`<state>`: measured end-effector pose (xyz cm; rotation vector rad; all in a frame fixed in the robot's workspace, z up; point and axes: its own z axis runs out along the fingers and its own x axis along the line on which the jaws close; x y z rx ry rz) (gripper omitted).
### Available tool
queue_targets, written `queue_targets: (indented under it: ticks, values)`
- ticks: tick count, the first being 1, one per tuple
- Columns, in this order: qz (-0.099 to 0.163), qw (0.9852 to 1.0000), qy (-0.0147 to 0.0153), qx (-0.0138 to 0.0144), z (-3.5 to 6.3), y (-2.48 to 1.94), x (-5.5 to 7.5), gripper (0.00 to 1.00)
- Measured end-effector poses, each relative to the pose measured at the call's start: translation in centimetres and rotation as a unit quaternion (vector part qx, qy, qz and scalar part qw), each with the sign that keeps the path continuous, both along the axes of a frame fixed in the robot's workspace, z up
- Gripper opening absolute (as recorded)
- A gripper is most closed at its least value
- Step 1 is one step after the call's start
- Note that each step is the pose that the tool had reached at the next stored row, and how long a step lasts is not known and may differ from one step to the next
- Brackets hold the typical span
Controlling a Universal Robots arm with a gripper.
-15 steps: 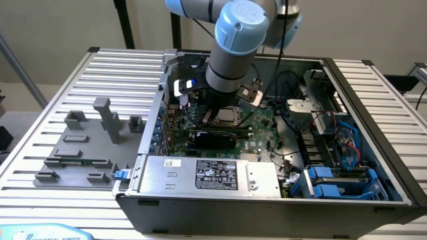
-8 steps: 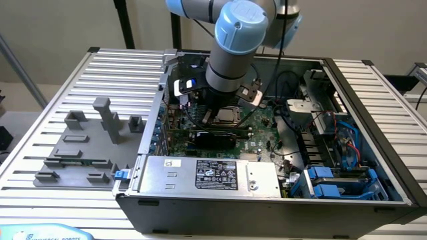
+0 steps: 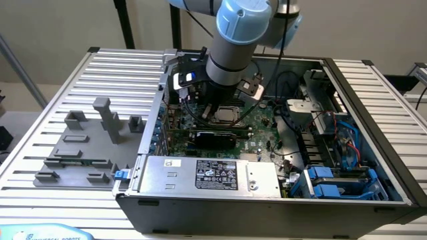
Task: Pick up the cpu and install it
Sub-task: 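Install the second cpu locking lever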
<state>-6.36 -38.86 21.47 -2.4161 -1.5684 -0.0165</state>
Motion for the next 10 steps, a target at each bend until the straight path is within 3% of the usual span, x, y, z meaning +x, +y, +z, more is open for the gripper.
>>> queue_targets:
  ticks: [3, 10]
  values:
    - [0.000, 1.0000, 0.0001, 0.0001, 0.57, 0.00, 0.00, 0.11]
    - [0.000, 1.0000, 0.0002, 0.0000, 0.59, 0.00, 0.00, 0.11]
